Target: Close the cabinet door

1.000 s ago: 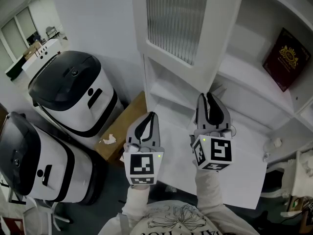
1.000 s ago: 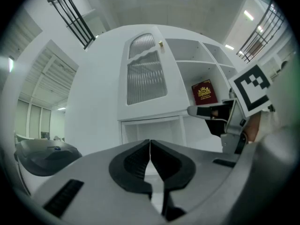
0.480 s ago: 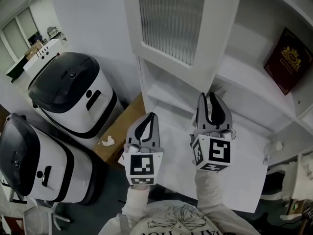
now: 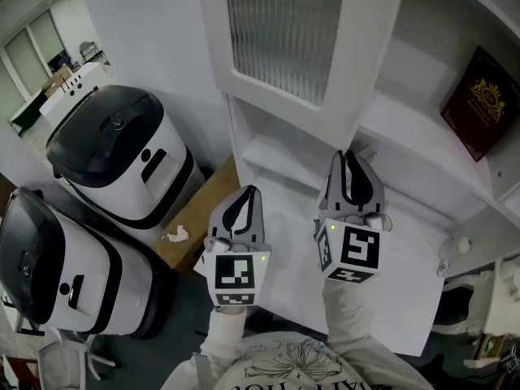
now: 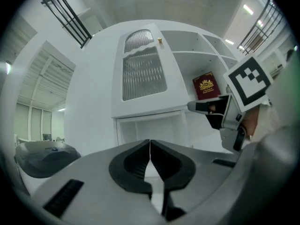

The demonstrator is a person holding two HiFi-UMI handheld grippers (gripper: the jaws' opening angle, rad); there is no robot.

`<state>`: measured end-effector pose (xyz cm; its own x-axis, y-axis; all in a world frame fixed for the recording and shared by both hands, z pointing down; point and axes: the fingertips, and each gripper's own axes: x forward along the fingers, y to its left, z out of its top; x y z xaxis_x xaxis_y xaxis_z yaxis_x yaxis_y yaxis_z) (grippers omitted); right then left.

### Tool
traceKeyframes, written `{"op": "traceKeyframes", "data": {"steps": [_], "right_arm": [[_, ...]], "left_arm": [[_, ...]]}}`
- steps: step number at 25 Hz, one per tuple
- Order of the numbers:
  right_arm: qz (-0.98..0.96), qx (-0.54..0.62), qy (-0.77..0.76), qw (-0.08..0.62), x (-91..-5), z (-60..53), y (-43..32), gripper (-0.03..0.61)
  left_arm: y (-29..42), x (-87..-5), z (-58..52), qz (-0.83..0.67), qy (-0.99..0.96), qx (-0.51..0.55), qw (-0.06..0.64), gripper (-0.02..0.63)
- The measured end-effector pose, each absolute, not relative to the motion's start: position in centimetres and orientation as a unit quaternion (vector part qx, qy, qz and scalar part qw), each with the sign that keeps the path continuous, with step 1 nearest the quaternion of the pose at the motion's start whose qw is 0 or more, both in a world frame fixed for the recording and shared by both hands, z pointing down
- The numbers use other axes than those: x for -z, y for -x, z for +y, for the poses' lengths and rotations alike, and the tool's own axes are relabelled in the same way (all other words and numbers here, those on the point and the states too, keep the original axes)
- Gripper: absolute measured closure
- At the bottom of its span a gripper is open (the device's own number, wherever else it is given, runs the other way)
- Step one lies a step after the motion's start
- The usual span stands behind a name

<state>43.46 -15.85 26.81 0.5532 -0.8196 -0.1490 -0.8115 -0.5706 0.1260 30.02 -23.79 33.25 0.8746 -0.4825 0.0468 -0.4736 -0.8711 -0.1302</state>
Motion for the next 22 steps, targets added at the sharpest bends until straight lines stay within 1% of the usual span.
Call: {"op": "traceKeyframes", "data": {"steps": [22], "right_arm": [[-0.453,0.088,-0.887,0.01,-26.9,-16.7,-46.6,0.531]], "left_arm": [[-32.4,-33.8,-24.6,0.244,0.967,0.044,0.055,0.609]]}}
